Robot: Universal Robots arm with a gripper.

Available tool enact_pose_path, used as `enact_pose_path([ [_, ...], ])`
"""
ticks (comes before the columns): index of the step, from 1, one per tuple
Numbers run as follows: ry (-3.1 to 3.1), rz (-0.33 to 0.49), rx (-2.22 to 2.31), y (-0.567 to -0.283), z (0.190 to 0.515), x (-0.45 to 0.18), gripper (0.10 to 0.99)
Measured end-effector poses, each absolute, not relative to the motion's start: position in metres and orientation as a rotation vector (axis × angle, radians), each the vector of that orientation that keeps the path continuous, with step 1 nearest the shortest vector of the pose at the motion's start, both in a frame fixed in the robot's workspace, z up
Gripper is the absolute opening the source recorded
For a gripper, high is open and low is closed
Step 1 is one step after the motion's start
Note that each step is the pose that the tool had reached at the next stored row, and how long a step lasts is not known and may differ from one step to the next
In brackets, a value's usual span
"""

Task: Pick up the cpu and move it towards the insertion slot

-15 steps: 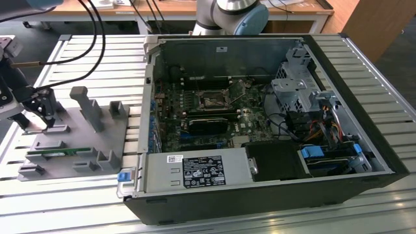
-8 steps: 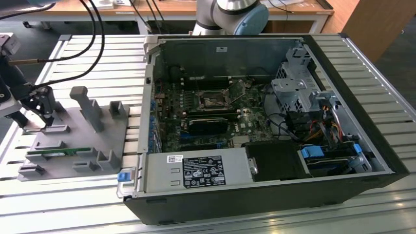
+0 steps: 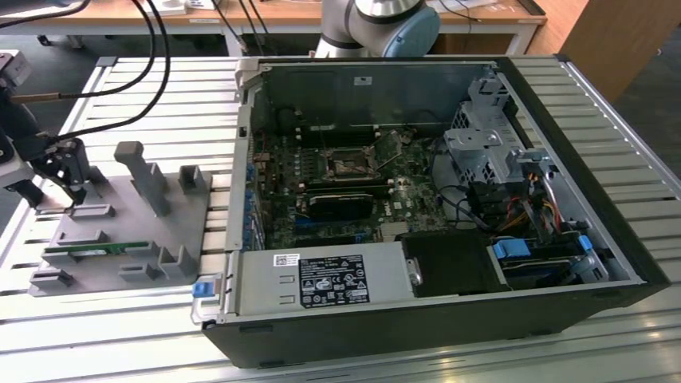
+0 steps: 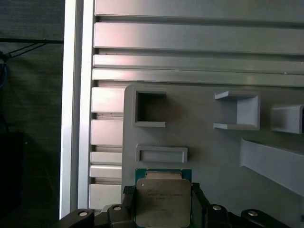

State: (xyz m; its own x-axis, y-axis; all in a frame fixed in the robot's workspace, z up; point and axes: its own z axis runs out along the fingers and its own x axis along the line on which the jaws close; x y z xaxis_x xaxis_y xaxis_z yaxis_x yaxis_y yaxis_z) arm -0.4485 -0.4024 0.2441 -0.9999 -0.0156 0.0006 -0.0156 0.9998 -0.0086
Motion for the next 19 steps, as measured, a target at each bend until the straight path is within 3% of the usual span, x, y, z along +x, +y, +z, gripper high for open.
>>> enact_pose_path([
  [19, -3.141, 0.013, 0.024, -0.402, 0.255, -0.449, 0.545],
])
